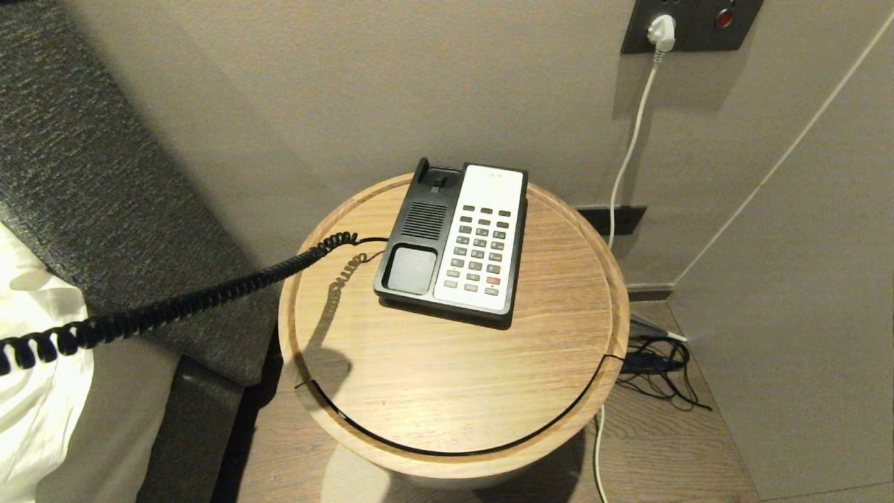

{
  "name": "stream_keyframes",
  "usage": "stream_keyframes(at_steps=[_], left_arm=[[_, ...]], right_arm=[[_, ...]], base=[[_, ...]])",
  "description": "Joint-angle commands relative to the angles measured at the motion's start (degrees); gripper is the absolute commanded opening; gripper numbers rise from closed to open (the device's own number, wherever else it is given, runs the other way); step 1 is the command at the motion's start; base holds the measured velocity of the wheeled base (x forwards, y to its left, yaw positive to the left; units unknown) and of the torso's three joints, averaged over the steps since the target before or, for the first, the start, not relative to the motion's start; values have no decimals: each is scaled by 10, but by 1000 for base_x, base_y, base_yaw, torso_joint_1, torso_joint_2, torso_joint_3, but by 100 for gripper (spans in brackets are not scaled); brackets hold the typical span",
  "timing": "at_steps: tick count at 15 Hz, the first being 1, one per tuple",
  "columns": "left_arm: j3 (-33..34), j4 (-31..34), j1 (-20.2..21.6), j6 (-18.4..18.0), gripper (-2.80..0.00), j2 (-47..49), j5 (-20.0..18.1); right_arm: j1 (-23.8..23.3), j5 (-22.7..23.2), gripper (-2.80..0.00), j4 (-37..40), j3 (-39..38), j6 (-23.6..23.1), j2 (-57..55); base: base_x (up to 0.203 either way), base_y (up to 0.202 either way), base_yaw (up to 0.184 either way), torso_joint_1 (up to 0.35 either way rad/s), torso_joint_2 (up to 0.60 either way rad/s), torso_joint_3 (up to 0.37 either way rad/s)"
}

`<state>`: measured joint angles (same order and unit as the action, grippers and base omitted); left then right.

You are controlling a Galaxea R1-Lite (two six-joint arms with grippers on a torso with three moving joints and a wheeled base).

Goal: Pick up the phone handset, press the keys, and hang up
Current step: Dial the number

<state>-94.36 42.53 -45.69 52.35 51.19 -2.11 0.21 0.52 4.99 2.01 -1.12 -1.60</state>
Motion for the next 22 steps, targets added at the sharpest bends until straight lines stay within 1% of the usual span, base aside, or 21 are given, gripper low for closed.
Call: stream_keyframes(at_steps=[1, 5, 7, 11, 12, 13, 14, 15, 17, 18, 19, 20, 22], left_arm=[[0, 2, 0, 3, -280, -1, -3], [-1, 3, 0, 0, -280, 1, -8], [-2, 1, 0, -13, -280, 3, -8], [1, 6, 1, -12, -280, -1, -9], [-2, 6, 1, -14, -280, 0, -9], [-5, 5, 2, -15, -280, 0, -9], [-4, 5, 2, -15, -280, 1, -8], [-5, 4, 2, -19, -280, 0, -9], [-6, 3, 2, -30, -280, 1, -10], [-6, 3, 2, -30, -280, 1, -10], [-7, 3, 2, -31, -280, 2, -9], [-7, 3, 2, -32, -280, 3, -10], [-8, 1, 2, -32, -280, 10, -8]], right_arm=[[0, 1, -280, 0, 0, 0, -1], [0, 1, -280, 0, 0, 0, 0], [1, 1, -280, 0, 0, 0, 0], [0, 5, -280, 3, 1, -31, -1], [0, 4, -280, -1, 3, -26, 0], [0, 5, -280, 3, 28, -19, 0], [0, 7, -280, 26, 76, -13, 0], [1, 14, -280, 72, 145, -8, -1], [0, 43, -280, 183, 344, 17, -24], [0, 56, -280, 220, 441, 41, -59], [1, 69, -280, 249, 525, 70, -115], [1, 92, -280, 271, 593, 94, -190], [3, 146, -280, 302, 688, 120, -364]], base=[[0, 0, 0, 0, 0, 0], [0, 0, 0, 0, 0, 0], [0, 0, 0, 0, 0, 0], [0, 0, 0, 0, 0, 0], [0, 0, 0, 0, 0, 0], [0, 0, 0, 0, 0, 0], [0, 0, 0, 0, 0, 0], [0, 0, 0, 0, 0, 0], [0, 0, 0, 0, 0, 0], [0, 0, 0, 0, 0, 0], [0, 0, 0, 0, 0, 0], [0, 0, 0, 0, 0, 0], [0, 0, 0, 1, 2, 13]])
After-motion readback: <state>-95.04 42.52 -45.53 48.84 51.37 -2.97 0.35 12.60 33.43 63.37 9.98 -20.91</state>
